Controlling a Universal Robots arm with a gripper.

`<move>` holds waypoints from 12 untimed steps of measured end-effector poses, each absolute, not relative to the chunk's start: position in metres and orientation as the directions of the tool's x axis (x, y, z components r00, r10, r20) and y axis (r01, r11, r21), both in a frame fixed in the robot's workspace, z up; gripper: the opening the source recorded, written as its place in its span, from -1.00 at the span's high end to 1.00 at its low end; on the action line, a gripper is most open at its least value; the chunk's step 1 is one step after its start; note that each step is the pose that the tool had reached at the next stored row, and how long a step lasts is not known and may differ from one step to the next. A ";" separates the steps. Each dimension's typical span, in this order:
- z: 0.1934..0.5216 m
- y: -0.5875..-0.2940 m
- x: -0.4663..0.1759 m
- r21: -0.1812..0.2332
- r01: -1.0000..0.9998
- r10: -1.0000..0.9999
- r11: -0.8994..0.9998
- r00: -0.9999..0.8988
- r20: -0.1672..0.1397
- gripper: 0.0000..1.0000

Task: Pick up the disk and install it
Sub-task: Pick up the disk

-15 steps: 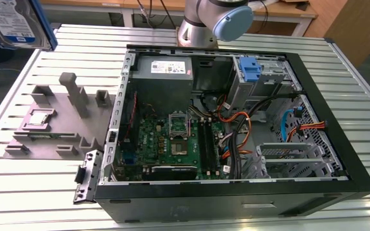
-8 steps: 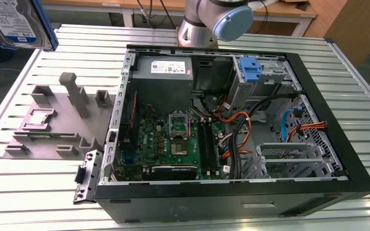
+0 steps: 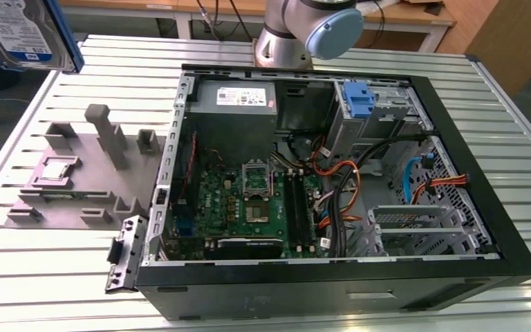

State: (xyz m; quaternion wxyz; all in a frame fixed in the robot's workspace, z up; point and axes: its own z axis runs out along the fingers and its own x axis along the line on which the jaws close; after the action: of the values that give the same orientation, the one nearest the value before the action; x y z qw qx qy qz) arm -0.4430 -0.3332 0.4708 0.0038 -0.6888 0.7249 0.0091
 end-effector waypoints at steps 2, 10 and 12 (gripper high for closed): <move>0.471 -0.333 -0.443 0.008 -0.999 -0.999 0.051 -0.051 -0.018 0.26; 0.480 -0.333 -0.443 0.008 -0.999 -0.999 0.051 -0.051 -0.018 0.26; 0.483 -0.333 -0.443 0.008 -0.999 -0.999 0.051 -0.051 -0.018 0.26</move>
State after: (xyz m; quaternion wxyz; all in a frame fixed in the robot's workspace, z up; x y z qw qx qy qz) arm -0.4430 -0.3332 0.4832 0.0038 -0.6888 0.7249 0.0091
